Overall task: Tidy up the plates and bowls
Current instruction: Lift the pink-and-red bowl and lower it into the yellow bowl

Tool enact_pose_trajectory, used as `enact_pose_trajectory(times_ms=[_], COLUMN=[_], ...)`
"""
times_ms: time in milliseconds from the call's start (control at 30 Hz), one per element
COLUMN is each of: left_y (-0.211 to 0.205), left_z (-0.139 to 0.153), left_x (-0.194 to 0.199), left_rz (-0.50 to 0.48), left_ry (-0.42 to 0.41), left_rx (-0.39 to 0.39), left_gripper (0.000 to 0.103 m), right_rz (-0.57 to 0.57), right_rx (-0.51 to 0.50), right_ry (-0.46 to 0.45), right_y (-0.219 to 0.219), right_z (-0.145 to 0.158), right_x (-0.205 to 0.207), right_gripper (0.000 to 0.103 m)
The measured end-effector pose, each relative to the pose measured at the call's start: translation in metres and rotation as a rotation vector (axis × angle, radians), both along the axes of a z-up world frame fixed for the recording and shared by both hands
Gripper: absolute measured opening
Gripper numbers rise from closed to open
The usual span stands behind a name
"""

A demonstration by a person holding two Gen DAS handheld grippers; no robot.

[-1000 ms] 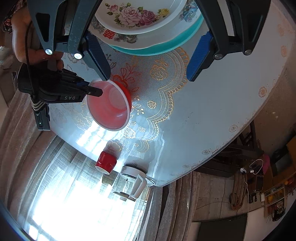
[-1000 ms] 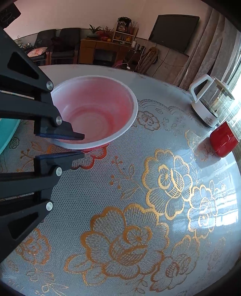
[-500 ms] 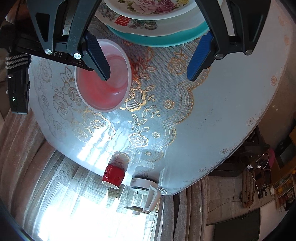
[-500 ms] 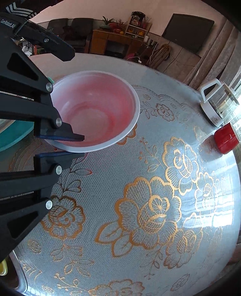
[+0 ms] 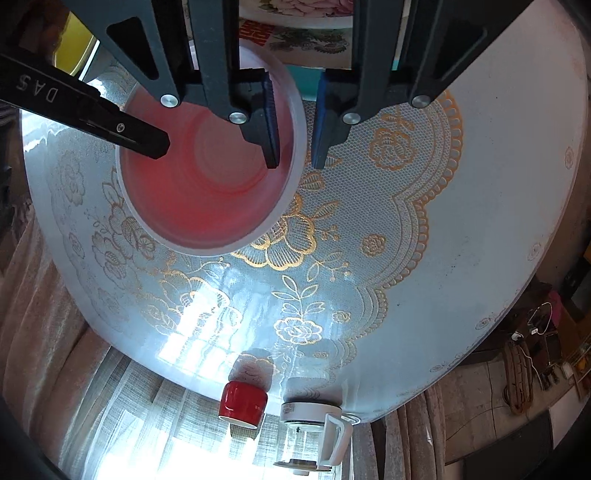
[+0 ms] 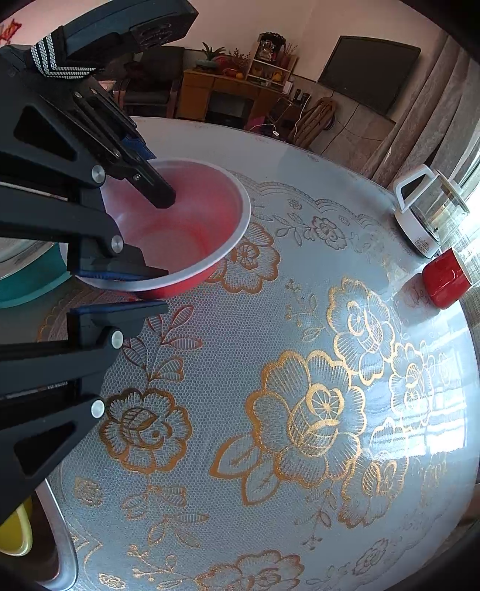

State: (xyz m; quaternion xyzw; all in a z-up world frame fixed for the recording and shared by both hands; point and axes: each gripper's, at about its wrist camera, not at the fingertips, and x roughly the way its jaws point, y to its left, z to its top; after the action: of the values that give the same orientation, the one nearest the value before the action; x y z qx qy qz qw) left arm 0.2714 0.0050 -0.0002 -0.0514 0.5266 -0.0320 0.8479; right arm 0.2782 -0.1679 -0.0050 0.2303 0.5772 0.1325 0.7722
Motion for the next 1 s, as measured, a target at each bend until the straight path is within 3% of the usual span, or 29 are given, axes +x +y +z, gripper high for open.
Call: enact_pose_trajectory(times_ms=[400, 700, 1000], left_y=[-0.019, -0.03, -0.045], left_z=[0.027, 0.041, 0.059], left_x=[-0.048, -0.07, -0.108], left_rz=[-0.048, -0.071, -0.089], left_ry=[-0.173, -0.235, -0.313], left_rx=[0.087, 0.084, 0.031], left_gripper=[0.012, 0.012, 0.012], right_rz=[-0.029, -0.053, -0.105], right_rx=[0.026, 0.065, 0.1], right_ry=[-0.068, -0.105, -0.201], right_y=[-0.013, -0.027, -0.05], right_z=[0.024, 0.038, 0.056], right_x=[-0.033, -0.064, -0.109], right_gripper=[0.01, 0.01, 0.011])
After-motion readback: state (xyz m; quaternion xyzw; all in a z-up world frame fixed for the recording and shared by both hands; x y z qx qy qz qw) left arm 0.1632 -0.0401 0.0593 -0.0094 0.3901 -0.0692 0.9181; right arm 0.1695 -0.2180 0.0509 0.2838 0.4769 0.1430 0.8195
